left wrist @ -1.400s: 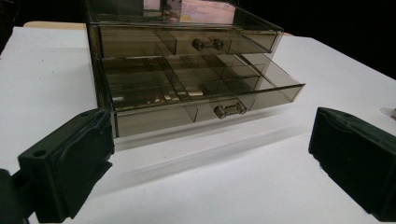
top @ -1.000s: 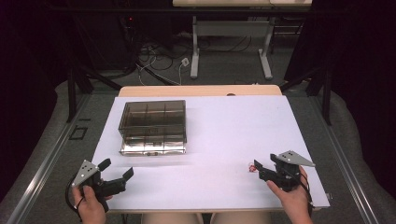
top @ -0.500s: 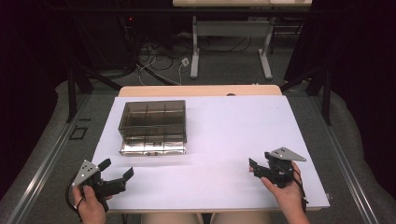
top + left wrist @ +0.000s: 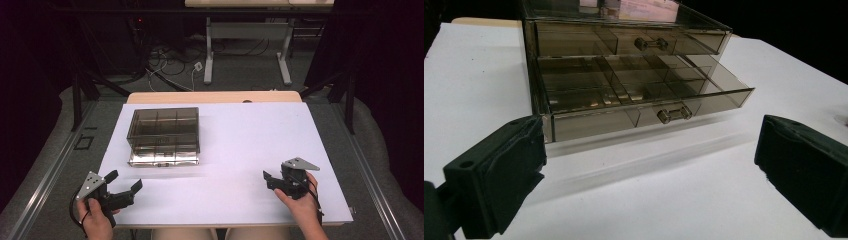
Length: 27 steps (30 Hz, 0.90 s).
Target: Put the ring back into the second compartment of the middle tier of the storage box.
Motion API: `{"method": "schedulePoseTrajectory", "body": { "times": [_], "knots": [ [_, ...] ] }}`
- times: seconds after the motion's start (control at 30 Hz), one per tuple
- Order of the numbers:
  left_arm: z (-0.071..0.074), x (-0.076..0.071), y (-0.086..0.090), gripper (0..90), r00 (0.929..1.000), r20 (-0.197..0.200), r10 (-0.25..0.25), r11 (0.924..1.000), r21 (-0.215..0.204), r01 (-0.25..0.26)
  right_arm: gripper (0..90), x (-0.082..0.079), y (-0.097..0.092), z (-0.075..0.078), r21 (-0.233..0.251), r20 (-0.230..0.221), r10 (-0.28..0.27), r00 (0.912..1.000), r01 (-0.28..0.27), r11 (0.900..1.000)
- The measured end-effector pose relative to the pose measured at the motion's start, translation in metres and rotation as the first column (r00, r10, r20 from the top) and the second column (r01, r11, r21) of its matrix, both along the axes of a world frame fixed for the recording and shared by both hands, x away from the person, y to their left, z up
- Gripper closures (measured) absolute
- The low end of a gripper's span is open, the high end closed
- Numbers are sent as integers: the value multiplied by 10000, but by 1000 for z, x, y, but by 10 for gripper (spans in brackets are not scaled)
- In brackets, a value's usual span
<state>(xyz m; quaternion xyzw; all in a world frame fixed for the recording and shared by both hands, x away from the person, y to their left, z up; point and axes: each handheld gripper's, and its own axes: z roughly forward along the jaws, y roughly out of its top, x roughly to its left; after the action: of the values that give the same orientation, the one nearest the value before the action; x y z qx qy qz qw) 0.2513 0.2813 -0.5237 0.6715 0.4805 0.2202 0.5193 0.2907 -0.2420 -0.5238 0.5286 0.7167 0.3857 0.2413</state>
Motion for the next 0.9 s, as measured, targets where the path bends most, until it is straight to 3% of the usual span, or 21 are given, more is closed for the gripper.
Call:
{"method": "schedulePoseTrajectory", "body": {
  "times": [0.17, 0.6, 0.9],
  "knots": [
    [0, 0, 0, 1, 10000, -1, -1, 10000, -14, 1, 323, 1, 0, -5, 48, -109, -20, 9999, 20, 10000],
    [-1, 1, 0, 2, 10000, -48, -42, 10000, 9, 42, 404, 0, 6, -20, -374, -204, -164, 9997, 156, 9992],
    [-1, 1, 0, 2, 9999, -113, -98, 9999, 64, 99, 425, 1, 5, -25, -237, -438, -245, 9987, 235, 9994]
  ]
}}
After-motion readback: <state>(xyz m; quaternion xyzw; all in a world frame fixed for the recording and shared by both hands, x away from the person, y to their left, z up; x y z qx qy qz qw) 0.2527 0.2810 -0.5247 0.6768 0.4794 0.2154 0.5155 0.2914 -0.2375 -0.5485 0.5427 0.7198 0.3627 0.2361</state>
